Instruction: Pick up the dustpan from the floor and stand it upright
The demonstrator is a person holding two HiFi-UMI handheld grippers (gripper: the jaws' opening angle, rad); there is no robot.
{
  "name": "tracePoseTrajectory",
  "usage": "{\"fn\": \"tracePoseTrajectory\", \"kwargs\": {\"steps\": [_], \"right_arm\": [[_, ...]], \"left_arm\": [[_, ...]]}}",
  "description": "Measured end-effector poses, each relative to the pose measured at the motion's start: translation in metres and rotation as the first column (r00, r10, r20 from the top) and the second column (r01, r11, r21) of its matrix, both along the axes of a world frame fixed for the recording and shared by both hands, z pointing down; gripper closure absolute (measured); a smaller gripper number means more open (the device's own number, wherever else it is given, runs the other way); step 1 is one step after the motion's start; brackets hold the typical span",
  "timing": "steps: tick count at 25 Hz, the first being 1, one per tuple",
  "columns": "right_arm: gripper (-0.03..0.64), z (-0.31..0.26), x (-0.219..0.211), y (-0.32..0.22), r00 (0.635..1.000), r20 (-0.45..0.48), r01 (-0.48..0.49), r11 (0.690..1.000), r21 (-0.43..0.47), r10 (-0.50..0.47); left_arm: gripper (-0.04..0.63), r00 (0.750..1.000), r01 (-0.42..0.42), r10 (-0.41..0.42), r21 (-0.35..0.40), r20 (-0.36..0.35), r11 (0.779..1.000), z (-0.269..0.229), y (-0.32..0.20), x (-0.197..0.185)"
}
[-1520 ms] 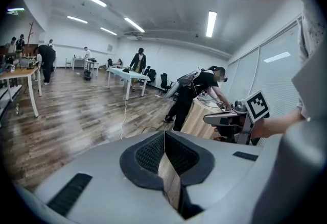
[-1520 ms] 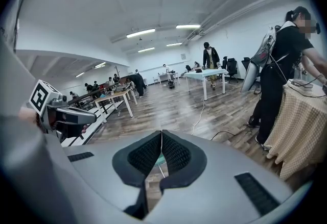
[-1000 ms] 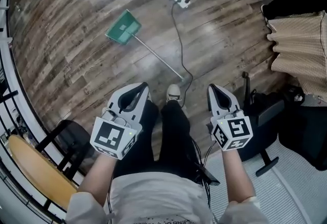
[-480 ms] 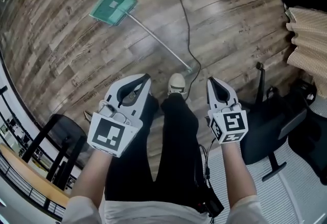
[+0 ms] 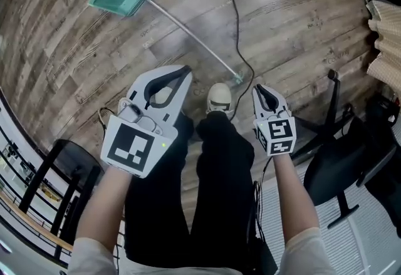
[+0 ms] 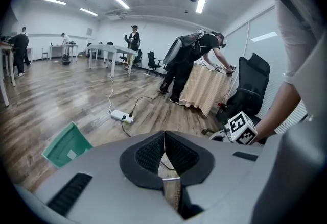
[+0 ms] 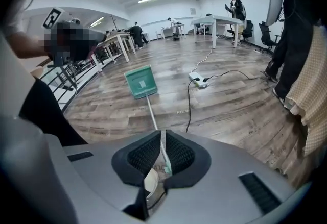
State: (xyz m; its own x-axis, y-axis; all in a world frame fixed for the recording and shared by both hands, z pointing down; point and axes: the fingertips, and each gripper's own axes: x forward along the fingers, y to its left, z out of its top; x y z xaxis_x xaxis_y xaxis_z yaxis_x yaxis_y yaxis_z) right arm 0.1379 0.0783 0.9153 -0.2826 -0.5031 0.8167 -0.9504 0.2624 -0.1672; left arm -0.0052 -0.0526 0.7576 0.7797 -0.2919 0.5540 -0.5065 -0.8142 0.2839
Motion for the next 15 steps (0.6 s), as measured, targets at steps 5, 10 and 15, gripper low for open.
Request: {"fn": "tracePoseTrajectory", "kwargs": {"steps": [5, 10, 15], "right_arm": [[0.478, 0.077, -0.005, 0.021, 0.995, -0.038, 0.087, 0.992, -0.092, -0.091], [0.455, 0.145, -0.002, 0.042, 0.974, -0.123, 0.167, 0.970, -0.174, -0.190], [0.435, 0.194, -0.011, 0.058, 0.944, -0.157, 0.252, 0.941, -0.224, -0.291]], "left_arm": [[0.569, 1.000, -0.016, 0.016, 0.003, 0.006, 1.000, 0.030, -0.006, 0.001], [0.569, 1.000, -0.005, 0.005, -0.016, 0.017, 1.000, 0.056, -0.007, -0.005], [0.569, 0.999, 0.026, -0.025, -0.046, 0.019, 0.999, 0.081, -0.012, -0.014]]}}
